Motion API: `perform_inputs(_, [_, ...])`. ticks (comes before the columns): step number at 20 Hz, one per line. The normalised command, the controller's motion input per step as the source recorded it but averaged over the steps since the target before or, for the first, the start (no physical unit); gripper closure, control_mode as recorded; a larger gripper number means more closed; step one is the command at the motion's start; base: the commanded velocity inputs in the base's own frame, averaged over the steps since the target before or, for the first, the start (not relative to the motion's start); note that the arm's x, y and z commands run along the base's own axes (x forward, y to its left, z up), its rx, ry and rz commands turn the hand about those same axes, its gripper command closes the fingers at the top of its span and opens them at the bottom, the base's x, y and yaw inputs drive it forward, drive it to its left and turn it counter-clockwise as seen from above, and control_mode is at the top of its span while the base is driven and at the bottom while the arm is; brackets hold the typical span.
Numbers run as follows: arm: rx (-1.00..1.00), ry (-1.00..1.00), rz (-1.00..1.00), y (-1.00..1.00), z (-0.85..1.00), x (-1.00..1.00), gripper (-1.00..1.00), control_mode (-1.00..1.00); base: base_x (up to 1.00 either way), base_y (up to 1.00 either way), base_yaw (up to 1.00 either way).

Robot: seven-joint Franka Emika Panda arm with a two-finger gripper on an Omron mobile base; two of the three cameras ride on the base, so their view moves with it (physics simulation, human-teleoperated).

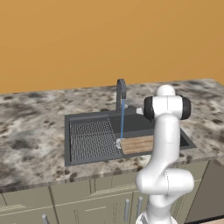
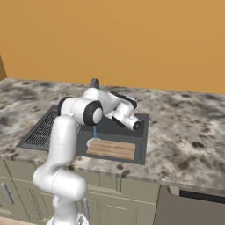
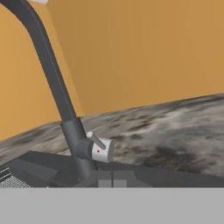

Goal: Turn on the sink faucet with hot water and rinse the cutting board for ten seconds, then turn off the faucet. Push the cutting board to reach the water if necessary.

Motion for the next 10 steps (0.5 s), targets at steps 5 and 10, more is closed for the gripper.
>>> perform_inputs(5, [0.0, 0.03, 0.0, 0.13, 0.0, 0.04, 1.0, -1.0, 0.0, 0.0, 0.0])
perform_inputs(10, [-0.03, 0.0, 0.0, 0.34, 0.0, 0.0, 1.0, -1.0, 0.0, 0.0, 0.0])
